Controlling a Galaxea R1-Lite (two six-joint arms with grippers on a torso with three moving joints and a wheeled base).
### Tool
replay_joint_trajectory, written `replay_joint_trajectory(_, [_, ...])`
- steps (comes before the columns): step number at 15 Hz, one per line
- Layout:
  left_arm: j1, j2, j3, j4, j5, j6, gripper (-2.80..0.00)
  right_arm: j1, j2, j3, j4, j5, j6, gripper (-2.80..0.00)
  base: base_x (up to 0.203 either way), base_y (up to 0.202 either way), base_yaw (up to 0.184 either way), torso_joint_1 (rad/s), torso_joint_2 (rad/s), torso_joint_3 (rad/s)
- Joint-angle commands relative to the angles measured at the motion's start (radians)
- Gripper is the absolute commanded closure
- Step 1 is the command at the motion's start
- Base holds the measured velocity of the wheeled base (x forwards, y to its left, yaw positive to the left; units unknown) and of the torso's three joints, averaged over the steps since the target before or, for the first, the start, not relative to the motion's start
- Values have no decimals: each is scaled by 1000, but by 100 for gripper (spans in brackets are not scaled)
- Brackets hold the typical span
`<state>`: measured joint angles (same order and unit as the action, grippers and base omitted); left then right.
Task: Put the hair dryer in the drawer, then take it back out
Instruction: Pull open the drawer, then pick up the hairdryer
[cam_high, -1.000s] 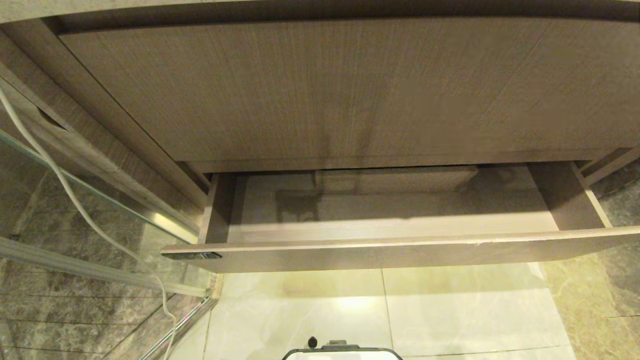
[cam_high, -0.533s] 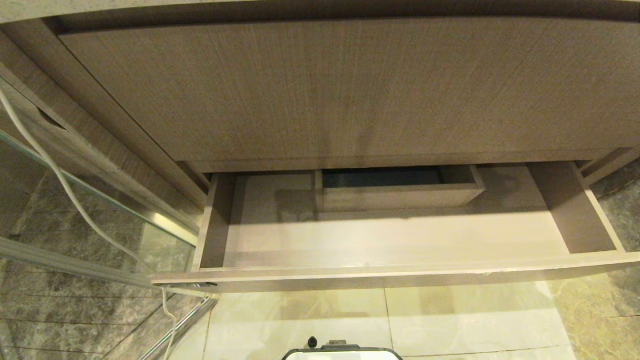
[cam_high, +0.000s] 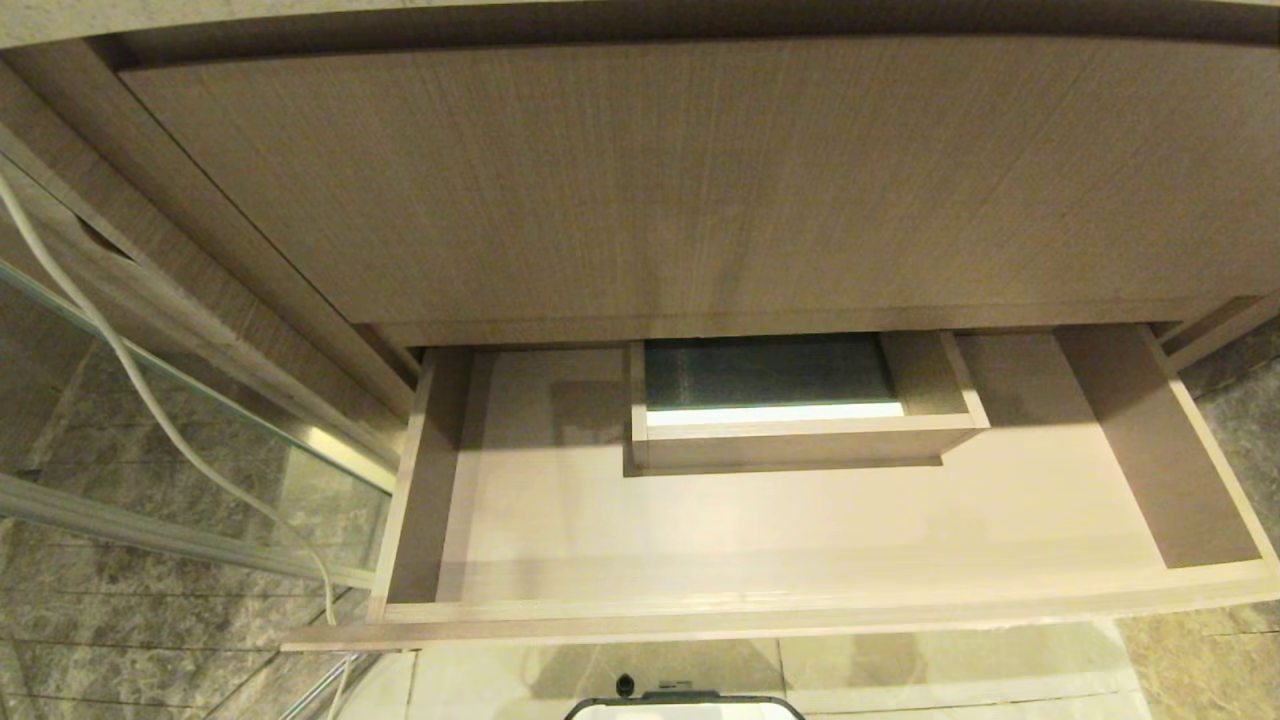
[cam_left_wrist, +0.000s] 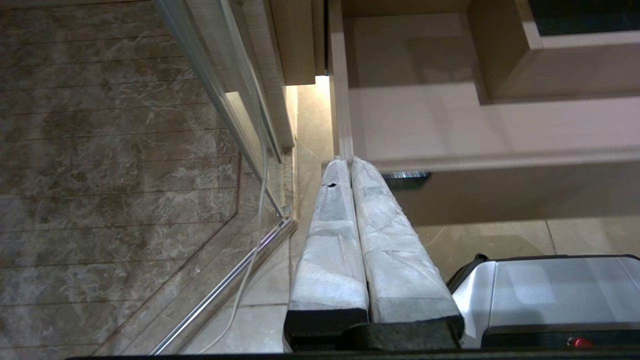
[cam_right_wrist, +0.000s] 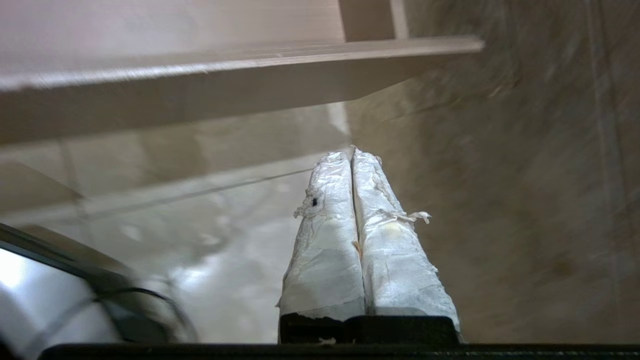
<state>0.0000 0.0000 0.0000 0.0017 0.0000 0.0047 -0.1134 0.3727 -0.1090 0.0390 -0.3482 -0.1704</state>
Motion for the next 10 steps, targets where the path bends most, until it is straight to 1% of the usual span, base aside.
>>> replay_joint_trajectory(1, [0, -1, 2, 0, 0, 0, 0, 12, -94, 57, -53, 70, 95, 0, 0, 0, 0, 0, 0, 0])
replay_joint_trajectory(3, [0, 0, 0, 0, 0, 0, 0, 90, -133, 63, -58, 123, 139, 0, 0, 0, 0, 0, 0, 0])
replay_joint_trajectory(4, [0, 0, 2, 0, 0, 0, 0, 93, -166, 65, -53, 183, 148, 0, 0, 0, 0, 0, 0, 0])
replay_joint_trajectory(5, [0, -1, 0, 0, 0, 0, 0, 97, -191, 72, -53, 260, 151, 0, 0, 0, 0, 0, 0, 0])
replay_joint_trajectory(6, [0, 0, 0, 0, 0, 0, 0, 102, -219, 78, -54, 288, 152, 0, 0, 0, 0, 0, 0, 0])
replay_joint_trajectory(9, [0, 0, 0, 0, 0, 0, 0, 110, -368, 97, -50, 331, 168, 0, 0, 0, 0, 0, 0, 0])
replay_joint_trajectory(10, [0, 0, 1, 0, 0, 0, 0, 111, -380, 107, -51, 339, 176, 0, 0, 0, 0, 0, 0, 0])
